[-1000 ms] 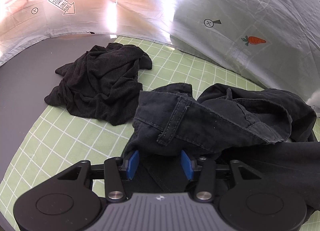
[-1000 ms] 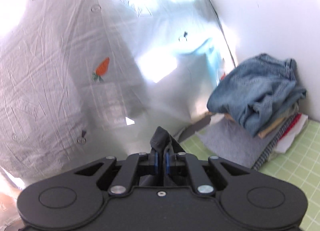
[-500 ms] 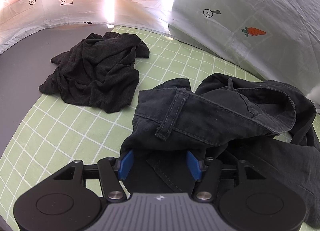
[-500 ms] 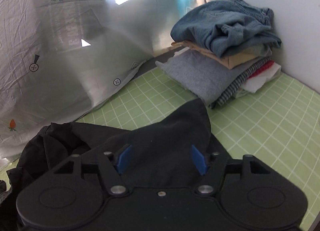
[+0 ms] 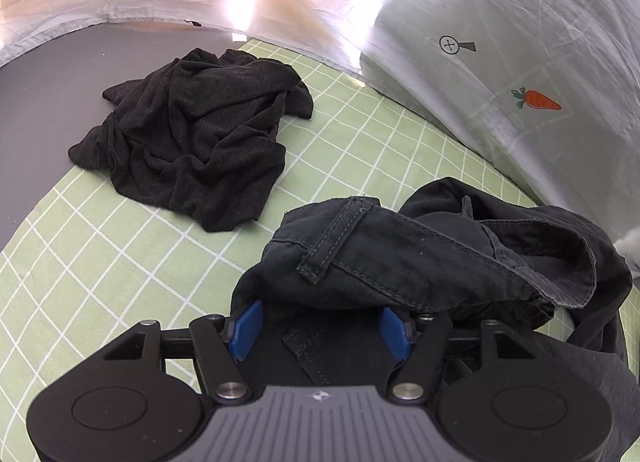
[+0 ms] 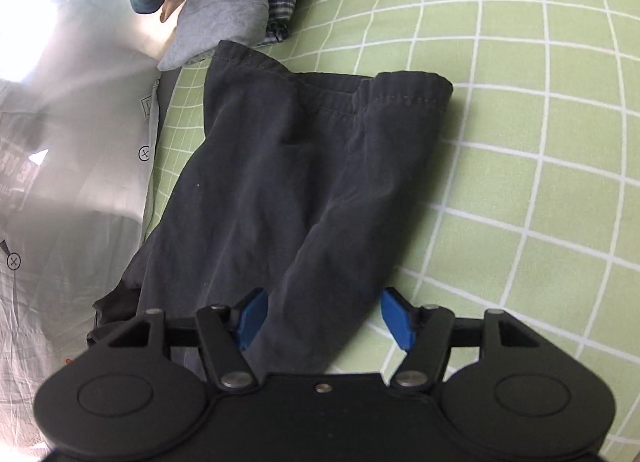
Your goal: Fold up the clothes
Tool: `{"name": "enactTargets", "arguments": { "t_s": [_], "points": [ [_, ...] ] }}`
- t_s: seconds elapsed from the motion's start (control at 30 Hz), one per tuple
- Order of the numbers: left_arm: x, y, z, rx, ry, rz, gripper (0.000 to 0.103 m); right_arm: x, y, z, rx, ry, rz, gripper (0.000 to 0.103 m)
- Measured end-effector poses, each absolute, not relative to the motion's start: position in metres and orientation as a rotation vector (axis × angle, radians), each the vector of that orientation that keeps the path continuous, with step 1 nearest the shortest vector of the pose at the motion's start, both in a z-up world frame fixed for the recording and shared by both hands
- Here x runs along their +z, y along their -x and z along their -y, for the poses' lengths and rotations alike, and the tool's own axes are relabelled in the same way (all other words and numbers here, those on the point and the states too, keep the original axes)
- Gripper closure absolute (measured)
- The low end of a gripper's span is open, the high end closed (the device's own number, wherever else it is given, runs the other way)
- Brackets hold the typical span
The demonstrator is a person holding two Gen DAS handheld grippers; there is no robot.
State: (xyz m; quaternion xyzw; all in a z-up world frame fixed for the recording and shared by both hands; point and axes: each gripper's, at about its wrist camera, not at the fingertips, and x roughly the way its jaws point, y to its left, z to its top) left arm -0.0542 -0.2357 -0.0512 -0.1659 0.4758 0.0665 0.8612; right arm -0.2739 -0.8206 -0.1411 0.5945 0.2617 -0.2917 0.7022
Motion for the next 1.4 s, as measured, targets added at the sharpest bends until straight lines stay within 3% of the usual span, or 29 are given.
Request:
{"name": "enactTargets", "arguments": {
  "t_s": [0.03,0.07,0.1,0.13,0.17,0.27,0.53,0.67,0.8,0.9,1.03,1.1,1.2,1.3,1.4],
  "points": [
    [-0.053,0.052,0.234,0.147,0.361,-1.001,0.042,-0.142,0.271,0.822,-0.651,-1.329,-0.570,0.050],
    [-0.054,0.050,0.233,0.160,0.370,-1.004,0.055,-0.141,0.267,0.824,-0.657,-1.324,-0.566,0.059],
    [-0.055,0.048,0.232,0.181,0.379,-1.008,0.078,-0.141,0.264,0.827,-0.663,-1.318,-0.562,0.080],
    [-0.057,0.047,0.230,0.205,0.388,-1.015,0.090,-0.136,0.263,0.828,-0.654,-1.306,-0.537,0.089],
    [-0.058,0.046,0.226,0.218,0.411,-1.016,0.095,-0.129,0.262,0.829,-0.642,-1.294,-0.509,0.090],
    [-0.057,0.049,0.215,0.242,0.477,-0.982,0.101,-0.111,0.261,0.832,-0.608,-1.257,-0.427,0.097],
    [-0.009,0.072,0.193,0.318,0.363,-0.836,0.101,-0.002,0.253,0.819,-0.473,-1.020,-0.197,0.099],
    [0.019,0.100,0.172,0.398,0.353,-0.763,0.101,0.072,0.245,0.801,-0.403,-0.821,-0.087,0.099],
    [0.020,0.111,0.147,0.524,0.342,-0.761,0.100,0.106,0.222,0.802,-0.362,-0.722,-0.068,0.100],
    [-0.003,0.113,0.131,0.632,0.393,-0.843,0.100,0.098,0.186,0.810,-0.395,-0.663,-0.173,0.099],
    [-0.022,0.130,0.122,0.695,0.461,-0.894,0.097,0.036,0.139,0.814,-0.469,-0.621,-0.482,0.085],
    [-0.018,0.139,0.128,0.680,0.430,-0.857,0.089,0.005,0.141,0.813,-0.500,-0.644,-0.584,0.078],
    [-0.003,0.143,0.138,0.580,0.418,-0.764,0.087,-0.030,0.169,0.816,-0.501,-0.747,-0.630,0.059],
    [0.008,0.134,0.156,0.442,0.382,-0.699,0.077,-0.052,0.200,0.817,-0.561,-0.751,-0.666,0.055],
    [0.010,0.118,0.181,0.317,0.351,-0.695,0.076,-0.068,0.231,0.816,-0.612,-0.715,-0.680,0.044]
  ]
}}
